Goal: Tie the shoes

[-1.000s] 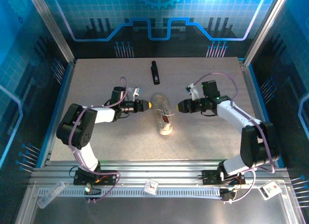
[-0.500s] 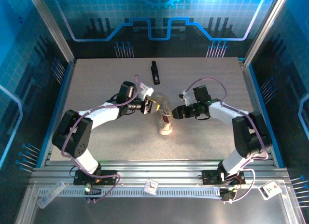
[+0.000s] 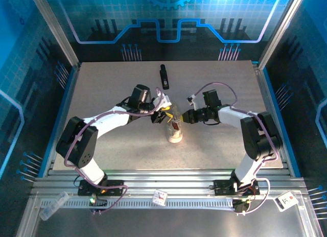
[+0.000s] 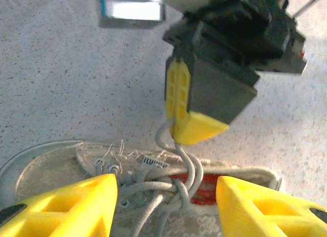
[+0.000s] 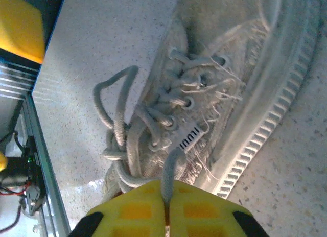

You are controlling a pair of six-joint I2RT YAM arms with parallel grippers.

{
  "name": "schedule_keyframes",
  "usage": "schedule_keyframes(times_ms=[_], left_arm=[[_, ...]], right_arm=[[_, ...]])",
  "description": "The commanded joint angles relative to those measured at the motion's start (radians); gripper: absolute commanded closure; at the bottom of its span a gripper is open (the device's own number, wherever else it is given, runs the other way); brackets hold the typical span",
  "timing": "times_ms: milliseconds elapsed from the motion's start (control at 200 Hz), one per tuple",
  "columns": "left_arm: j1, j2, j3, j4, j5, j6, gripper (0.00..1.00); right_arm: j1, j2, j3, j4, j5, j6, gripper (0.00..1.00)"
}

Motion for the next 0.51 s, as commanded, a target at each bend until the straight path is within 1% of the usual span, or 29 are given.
schedule_keyframes(times_ms=[0, 145, 250, 385, 500], left_arm=[[-0.004, 0.001, 0.062, -0.083, -0.015, 0.199, 0.46], [-0.008, 0.027, 0.103, -0.164, -0.035, 0.307, 0.47], [-0.013, 0.041, 0.122, -0.197, -0.037, 0.351, 0.47], [-0.031, 0.072, 0.149, -0.229, -0.049, 0.394, 0.45], [-0.046, 0.104, 0.182, -0.252, -0.057, 0.397, 0.45]], right_arm=[[-0.012, -0.039, 0.037, 0.047, -0.036, 0.037, 0.98], [-0.018, -0.040, 0.096, -0.012, -0.022, 0.038, 0.98], [-0.021, -0.025, 0.143, -0.055, -0.010, 0.024, 0.99], [-0.027, 0.017, 0.203, -0.099, -0.020, 0.013, 0.99], [-0.027, 0.053, 0.250, -0.133, -0.030, 0.002, 0.99]])
